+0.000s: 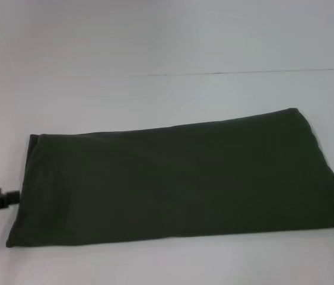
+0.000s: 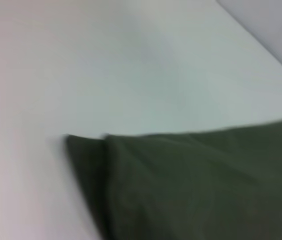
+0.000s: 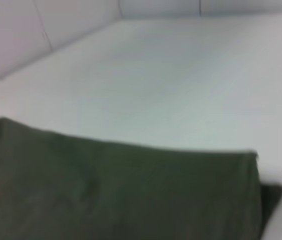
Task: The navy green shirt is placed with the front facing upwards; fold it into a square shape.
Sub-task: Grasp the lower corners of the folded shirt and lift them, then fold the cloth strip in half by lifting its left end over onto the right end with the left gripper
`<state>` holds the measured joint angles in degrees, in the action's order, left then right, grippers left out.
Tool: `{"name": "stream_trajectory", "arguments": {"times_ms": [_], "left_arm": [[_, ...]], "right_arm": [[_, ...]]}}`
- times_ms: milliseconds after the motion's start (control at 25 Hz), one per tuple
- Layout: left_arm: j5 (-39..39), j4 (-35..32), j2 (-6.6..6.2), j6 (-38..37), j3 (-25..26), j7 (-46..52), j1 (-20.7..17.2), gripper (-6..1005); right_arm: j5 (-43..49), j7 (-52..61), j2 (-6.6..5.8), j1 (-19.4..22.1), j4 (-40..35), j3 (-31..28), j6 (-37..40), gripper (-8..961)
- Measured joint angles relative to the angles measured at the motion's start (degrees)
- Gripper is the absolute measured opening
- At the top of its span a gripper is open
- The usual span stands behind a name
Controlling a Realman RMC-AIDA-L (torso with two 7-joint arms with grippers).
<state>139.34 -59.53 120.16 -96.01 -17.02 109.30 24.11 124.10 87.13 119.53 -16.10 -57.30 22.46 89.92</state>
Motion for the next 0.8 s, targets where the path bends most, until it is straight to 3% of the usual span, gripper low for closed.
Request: {"name": "stream_trajectory", "arguments": {"times_ms": [40,280,560,800], "left_arm": [[-0.1,-0.2,-0.09,1.3,0.3,1.2,0.1,469],[0.0,0.4,-0.47,5.7,-0.2,9.5,2.0,616],[-0.2,4.0,-0.21,8.9,-2.2,11.8,4.3,841],[0.1,6.4,0.0,11.8,-3.1,13.6,5.2,936]], "right_arm": [[-1.4,-1.0,0.0,-0.1,0.0,0.2,0.7,769],[-5.7,-7.5,0.16,-2.2,0.8,0.8,8.1,917],[-5.5,-14.3,0.22,-5.3,4.6,7.8,10.6,917],[-5.6,-19.6,0.34,-6.7,8.5,10.9,13.9,915]]}}
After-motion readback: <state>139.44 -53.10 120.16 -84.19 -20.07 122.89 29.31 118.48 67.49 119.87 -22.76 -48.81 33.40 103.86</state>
